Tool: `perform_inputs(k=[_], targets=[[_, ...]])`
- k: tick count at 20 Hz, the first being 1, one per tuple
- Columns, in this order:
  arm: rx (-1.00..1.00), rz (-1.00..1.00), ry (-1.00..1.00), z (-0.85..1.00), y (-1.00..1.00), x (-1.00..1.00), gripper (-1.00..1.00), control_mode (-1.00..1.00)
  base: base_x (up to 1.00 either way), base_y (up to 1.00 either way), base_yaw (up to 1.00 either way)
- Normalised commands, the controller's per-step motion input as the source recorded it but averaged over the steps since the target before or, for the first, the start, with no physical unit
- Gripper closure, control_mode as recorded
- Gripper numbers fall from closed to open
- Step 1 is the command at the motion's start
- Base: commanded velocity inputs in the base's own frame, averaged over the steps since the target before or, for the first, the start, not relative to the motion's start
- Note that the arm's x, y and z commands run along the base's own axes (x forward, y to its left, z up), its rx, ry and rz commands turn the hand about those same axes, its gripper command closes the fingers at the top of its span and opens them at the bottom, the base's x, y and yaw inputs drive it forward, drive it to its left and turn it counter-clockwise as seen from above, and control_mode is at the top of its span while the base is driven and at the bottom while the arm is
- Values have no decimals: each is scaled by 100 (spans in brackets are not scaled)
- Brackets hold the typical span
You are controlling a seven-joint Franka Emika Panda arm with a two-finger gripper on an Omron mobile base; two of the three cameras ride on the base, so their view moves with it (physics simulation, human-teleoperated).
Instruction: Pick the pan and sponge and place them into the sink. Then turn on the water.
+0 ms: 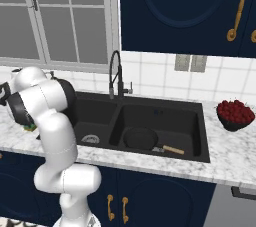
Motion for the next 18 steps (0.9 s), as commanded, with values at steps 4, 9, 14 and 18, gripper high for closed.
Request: perform_inputs(k=[4,9,14,18], targets=[[0,0,0,-10,0,8,-100,-100,0,0,0],[0,0,0,-24,1,0,-100,-100,0,0,0],[0,0,0,-40,2,0,-100,-100,0,0,0],[0,0,0,-31,13,0,-100,-100,0,0,0]])
